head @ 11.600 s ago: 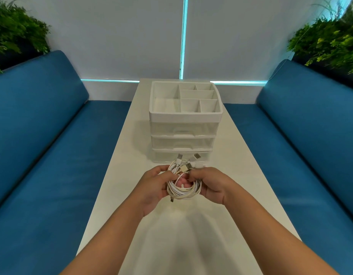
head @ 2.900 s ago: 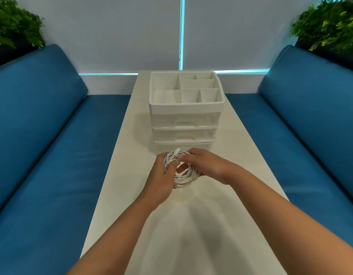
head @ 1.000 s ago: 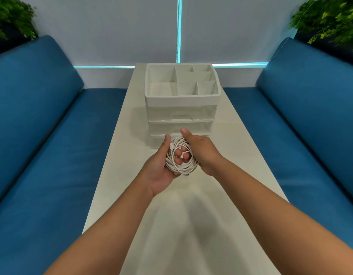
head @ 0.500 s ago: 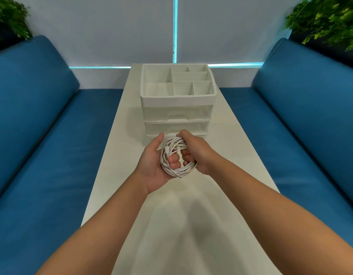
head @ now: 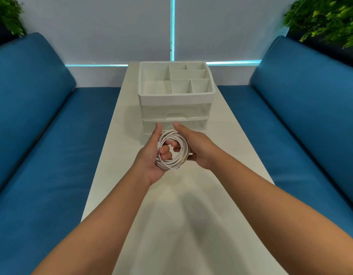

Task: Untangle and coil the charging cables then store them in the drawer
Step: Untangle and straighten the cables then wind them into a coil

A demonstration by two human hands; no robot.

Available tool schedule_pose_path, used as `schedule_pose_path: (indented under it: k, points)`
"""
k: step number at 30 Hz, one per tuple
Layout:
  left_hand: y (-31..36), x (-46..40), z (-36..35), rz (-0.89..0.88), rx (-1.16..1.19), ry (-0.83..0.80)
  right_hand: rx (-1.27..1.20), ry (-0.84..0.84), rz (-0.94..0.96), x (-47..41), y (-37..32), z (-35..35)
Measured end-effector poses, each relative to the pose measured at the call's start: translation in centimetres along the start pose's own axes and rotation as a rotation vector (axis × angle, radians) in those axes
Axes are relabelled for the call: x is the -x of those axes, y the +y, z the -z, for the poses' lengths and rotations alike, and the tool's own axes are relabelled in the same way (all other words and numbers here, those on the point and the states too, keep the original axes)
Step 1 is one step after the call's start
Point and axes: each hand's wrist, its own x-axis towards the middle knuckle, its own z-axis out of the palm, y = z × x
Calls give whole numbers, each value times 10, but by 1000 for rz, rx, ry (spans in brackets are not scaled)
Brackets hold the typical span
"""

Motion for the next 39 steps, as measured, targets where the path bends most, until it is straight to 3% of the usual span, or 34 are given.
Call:
schedule_pose_path:
  k: [3,6,10,17,21,24,27,32,39]
  points:
    - [-3,-3,-5,-82,136,77,-148,8,-51,5,4,-8]
    - [-11,-3,-11,-134,166,107,-250,184,24,5,9,-23]
    - [-13,2,-13,-95,167,5,-166,333,183,0,7,-21]
    - [2,14,-4,118,73,-122,26,122,322,3,-5,0]
    - [15,14,-9,207,-221,-161,340,38,410,2,1,5]
    - [9,10,-12,91,-381,-35,467,41,463,1,2,6]
    - [-2,8,-12,-45,-326,73,496,42,484,0,0,5]
    - [-9,12,-13,-137,-290,49,384,18,393,-6,2,7]
    - [-11,10,-7,-244,-568,74,139,-43,362,-8,1,9]
